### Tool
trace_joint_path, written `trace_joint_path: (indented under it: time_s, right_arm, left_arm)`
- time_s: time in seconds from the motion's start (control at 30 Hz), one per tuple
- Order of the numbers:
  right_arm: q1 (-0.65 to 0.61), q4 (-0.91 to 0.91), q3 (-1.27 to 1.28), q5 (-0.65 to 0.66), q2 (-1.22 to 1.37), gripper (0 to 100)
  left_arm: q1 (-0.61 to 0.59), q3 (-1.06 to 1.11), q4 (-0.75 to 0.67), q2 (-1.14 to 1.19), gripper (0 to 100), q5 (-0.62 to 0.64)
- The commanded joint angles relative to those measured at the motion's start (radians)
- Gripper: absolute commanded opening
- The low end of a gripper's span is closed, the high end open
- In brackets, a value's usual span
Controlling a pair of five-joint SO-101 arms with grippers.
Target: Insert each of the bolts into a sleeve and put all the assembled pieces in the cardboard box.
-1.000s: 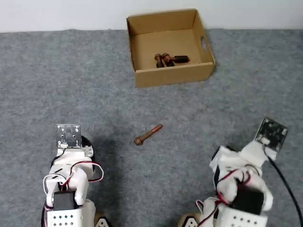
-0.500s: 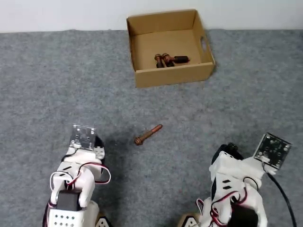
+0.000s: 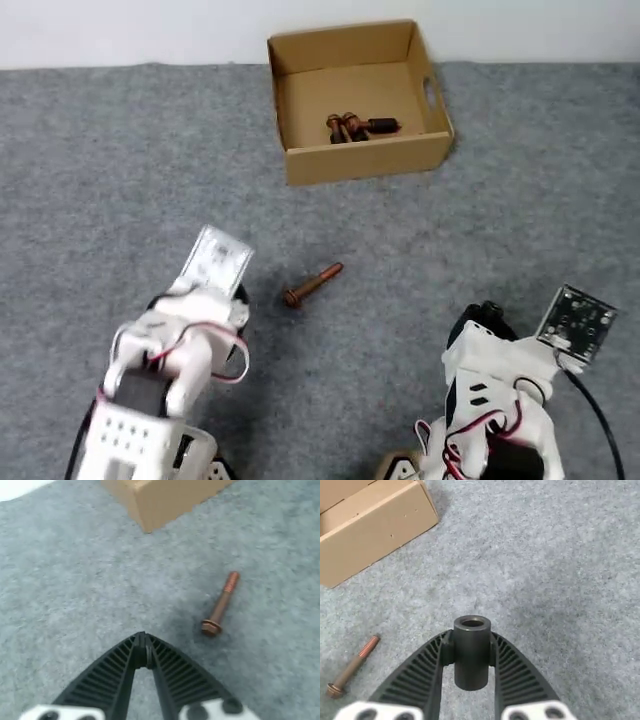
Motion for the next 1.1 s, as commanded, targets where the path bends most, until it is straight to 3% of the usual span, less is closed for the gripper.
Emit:
trace_joint_path:
  time_s: [0.0,0.17,0.63,1.07]
  right_arm:
    - [0.013,-0.008,-0.005,0.008,-0.002,0.8]
    - [0.013,-0.008,-0.005,0.008,-0.002,0.8]
    - [0.013,-0.008,-0.005,0.006,-0.004,0.8]
    - [0.012,-0.008,-0.005,0.005,-0.004,0.8]
  left_arm:
    - [0.043,-0.213,0.005,0.307,2,-0.051]
    - [0.051,-0.450,0.035,0.675,13,-0.158]
    - [0.176,-1.225,0.552,1.413,16,-0.400]
    - [0.173,-1.586,0.629,1.806,16,-0.400]
